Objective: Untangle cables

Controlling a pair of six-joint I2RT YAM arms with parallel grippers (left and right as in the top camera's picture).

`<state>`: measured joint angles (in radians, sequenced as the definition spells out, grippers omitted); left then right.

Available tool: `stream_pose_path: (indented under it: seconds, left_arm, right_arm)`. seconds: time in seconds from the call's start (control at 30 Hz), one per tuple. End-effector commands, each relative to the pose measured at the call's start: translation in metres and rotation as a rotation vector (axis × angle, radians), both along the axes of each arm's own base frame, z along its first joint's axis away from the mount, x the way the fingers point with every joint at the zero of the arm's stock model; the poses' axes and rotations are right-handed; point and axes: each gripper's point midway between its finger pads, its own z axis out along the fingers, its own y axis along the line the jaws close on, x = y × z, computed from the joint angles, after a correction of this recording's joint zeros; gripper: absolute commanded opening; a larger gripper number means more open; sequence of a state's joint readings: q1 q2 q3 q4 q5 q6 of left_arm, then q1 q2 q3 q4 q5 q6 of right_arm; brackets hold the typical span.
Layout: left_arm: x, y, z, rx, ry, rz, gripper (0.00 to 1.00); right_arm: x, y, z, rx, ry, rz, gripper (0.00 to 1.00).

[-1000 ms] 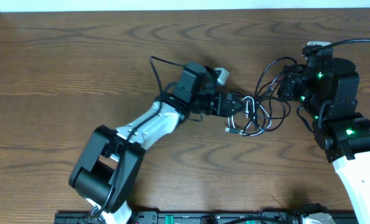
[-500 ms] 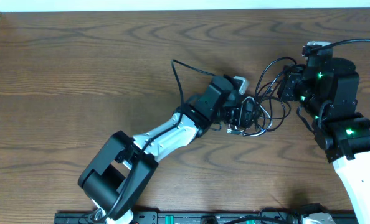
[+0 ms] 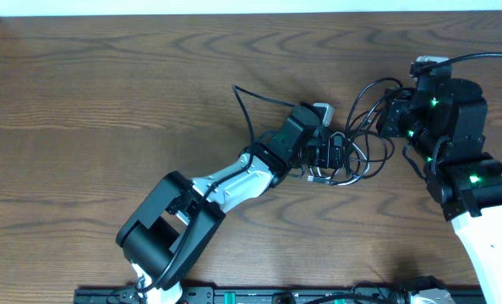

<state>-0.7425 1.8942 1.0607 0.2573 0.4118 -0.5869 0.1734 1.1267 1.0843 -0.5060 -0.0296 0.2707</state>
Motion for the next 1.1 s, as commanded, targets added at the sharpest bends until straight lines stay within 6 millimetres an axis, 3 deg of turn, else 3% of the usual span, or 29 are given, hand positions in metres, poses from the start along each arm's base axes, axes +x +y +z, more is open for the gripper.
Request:
stream_pose_path:
  seconds: [0.0,0.33,0.53,0.7,0.87,1.07]
  left_arm:
    - [-0.001,0.002,-0.009,0.020,0.016,0.015,0.71]
    - [0.010,0.021,-0.013,0.051,0.042,0.063,0.08]
    - [0.025,0.059,-0.005,0.104,0.051,0.112,0.08]
    - [0.039,0.109,0.021,0.140,0.040,0.181,0.08]
    - [0.053,0.178,0.060,0.134,0.047,0.338,0.08]
    - [0.064,0.267,0.110,0.103,-0.009,0.550,0.07]
  right_arm:
    - [0.000,0.000,0.005,0.017,-0.007,-0.004,0.01]
    - [0.000,0.000,0.004,0.015,-0.002,-0.005,0.01]
    - [0.000,-0.004,0.003,0.005,-0.002,-0.023,0.01]
    - [0.000,-0.014,0.001,-0.027,0.003,-0.072,0.01]
    - [-0.003,-0.028,-0.005,-0.074,0.025,-0.137,0.01]
    - [-0.009,-0.060,-0.014,-0.123,0.073,-0.263,0.01]
